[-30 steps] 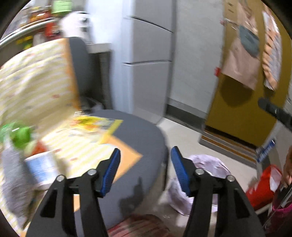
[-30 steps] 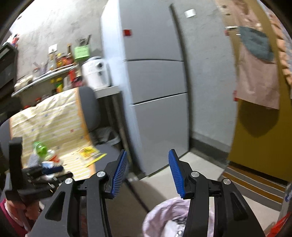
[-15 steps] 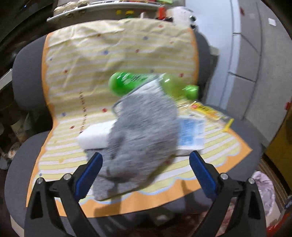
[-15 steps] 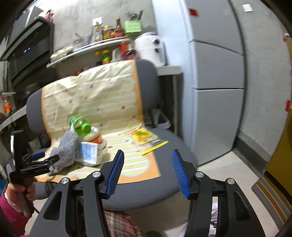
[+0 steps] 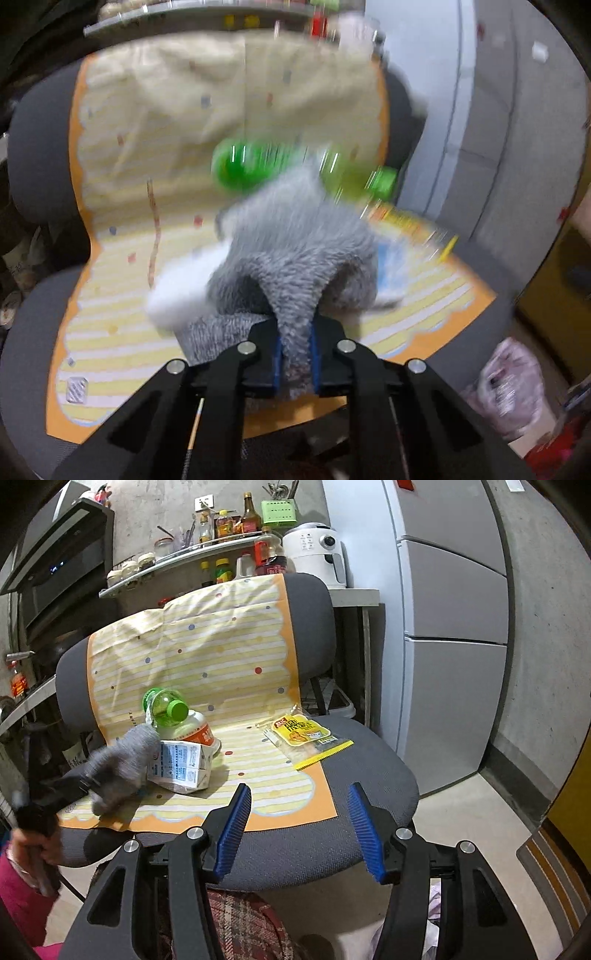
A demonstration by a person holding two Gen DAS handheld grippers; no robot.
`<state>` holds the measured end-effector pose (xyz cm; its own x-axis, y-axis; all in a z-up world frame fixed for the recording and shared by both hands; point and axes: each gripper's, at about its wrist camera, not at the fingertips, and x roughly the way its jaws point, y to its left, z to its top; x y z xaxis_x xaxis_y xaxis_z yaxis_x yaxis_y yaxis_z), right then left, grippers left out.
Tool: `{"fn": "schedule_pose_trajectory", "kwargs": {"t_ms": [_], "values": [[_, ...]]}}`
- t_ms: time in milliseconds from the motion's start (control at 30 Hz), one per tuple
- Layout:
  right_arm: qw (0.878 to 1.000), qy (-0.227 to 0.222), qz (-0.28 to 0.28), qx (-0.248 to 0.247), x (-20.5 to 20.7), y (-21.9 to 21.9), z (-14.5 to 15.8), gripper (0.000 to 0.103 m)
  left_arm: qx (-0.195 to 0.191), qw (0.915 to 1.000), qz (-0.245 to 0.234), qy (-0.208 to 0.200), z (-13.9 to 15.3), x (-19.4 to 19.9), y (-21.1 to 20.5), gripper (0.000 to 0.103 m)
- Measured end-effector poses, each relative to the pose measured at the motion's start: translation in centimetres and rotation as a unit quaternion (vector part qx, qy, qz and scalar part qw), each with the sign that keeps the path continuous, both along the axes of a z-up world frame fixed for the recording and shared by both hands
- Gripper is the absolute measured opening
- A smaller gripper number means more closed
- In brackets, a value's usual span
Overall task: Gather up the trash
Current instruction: 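Grasp the white sponge block with the right gripper while the left gripper holds the sock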
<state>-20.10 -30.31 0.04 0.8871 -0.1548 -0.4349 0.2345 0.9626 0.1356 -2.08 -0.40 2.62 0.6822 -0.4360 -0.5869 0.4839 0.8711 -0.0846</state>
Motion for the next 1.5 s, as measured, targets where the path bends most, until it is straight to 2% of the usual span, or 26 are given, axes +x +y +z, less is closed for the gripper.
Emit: {"fn": "schedule_pose_trajectory", "kwargs": {"t_ms": [100, 200, 333, 400, 533, 667, 867, 967, 1033, 1100, 1267, 1500], "values": [[1.0, 0.0, -0.002, 0.005, 0.0, -0.3, -0.2, 0.056, -0.053, 0.9967, -0.019, -0.057, 5.1, -2.6, 1.5, 0.009], [1.0, 0.0, 0.0, 0.012, 0.3, -0.6, -0.3, 0.057, -0.09, 0.9904, -0.003, -0.105, 9.5, -4.5, 3.1, 0.009], [1.0, 0.002, 0.003, 0.015, 1.9, -1.2, -0.4, 0.061, -0.087, 0.987, 0.036, -0.13, 11.2, -4.4, 3.7, 0.009], [1.0, 0.003, 0.005, 0.018, 2.9, -1.5, -0.6, 0.061, -0.076, 0.9871, 0.052, -0.131, 10.8, -3.8, 3.7, 0.009], [0.999, 0.01, 0.029, 0.027, 5.1, -0.7, -1.0, 0.061, -0.064, 0.9896, 0.087, -0.095, 8.2, -1.9, 4.3, 0.009], [0.999, 0.007, 0.053, 0.002, 6.5, 1.4, -0.7, 0.062, -0.075, 0.9884, 0.11, -0.073, 7.0, -1.2, 6.5, 0.009], [0.999, 0.0, 0.041, 0.001, 7.5, 1.7, -0.7, 0.064, -0.072, 0.9818, 0.145, -0.099, 8.5, -2.2, 9.8, 0.009], [0.998, 0.002, 0.058, 0.002, 7.9, 3.1, -0.7, 0.064, -0.072, 0.977, 0.168, -0.11, 9.4, -2.8, 11.5, 0.009], [0.997, -0.001, 0.082, 0.003, 8.1, 4.9, -0.6, 0.064, -0.072, 0.974, 0.18, -0.118, 9.8, -3.1, 12.5, 0.009], [0.993, -0.004, 0.121, 0.004, 8.5, 7.8, -0.6, 0.064, -0.053, 0.9697, 0.2, -0.131, 9.5, -3.2, 13.1, 0.009], [0.977, -0.01, 0.209, -0.029, 10.7, 16.2, -0.5, 0.064, -0.039, 0.9698, 0.215, -0.108, 6.3, -2.7, 14.9, 0.009], [0.969, -0.006, 0.244, -0.051, 13.4, 24.5, -1.6, 0.082, -0.062, 0.969, 0.229, -0.07, 2.8, -1.9, 17.7, 0.009]]}}
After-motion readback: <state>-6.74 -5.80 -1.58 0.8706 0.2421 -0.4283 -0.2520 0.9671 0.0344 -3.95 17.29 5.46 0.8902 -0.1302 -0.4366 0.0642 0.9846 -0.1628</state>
